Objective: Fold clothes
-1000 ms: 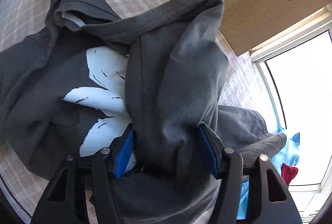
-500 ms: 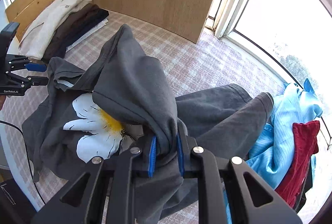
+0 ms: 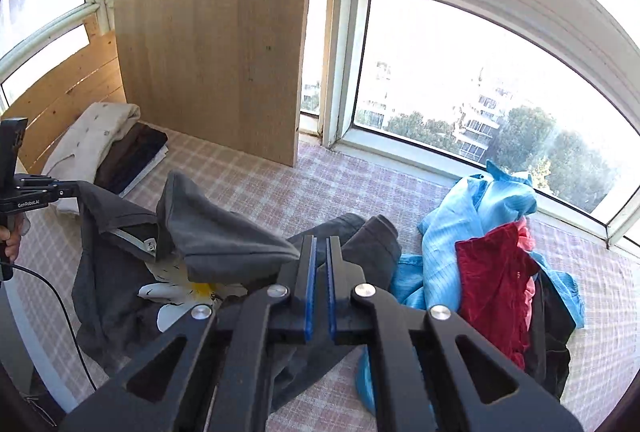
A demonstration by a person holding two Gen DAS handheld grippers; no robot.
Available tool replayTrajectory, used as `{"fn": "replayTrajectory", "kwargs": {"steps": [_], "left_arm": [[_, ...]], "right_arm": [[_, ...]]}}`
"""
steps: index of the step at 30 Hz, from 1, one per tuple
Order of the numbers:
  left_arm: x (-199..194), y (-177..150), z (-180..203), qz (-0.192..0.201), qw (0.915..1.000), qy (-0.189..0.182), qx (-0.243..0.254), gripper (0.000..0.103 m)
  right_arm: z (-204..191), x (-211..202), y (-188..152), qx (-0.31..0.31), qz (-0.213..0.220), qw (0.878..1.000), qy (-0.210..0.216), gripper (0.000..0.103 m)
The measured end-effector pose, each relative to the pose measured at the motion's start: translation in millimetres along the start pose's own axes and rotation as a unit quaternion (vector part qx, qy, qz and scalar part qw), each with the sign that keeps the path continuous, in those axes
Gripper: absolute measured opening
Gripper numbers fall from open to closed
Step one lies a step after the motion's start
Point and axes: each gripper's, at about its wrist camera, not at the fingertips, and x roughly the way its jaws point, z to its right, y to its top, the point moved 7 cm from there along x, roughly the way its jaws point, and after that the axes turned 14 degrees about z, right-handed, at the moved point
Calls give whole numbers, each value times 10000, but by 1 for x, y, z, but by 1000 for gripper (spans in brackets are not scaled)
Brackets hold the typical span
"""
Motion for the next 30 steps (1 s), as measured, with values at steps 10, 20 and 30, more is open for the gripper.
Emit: {"fn": "replayTrajectory", "kwargs": {"steps": [10,20,30], "left_arm": [[19,-71,-3,-868,9943,457,406,2],[28,-98,-27,-1165,9903,707,285,18],[73,-85,-46,-1712,9813,748,473,49]], "right_arm": [[-54,-1,-39,-644,-815,9936,452,39],[-133,107,-41,-2734,-1368,9497,679,50],[-136,172,-47,-3039,-2169,9120,1700,60]]}}
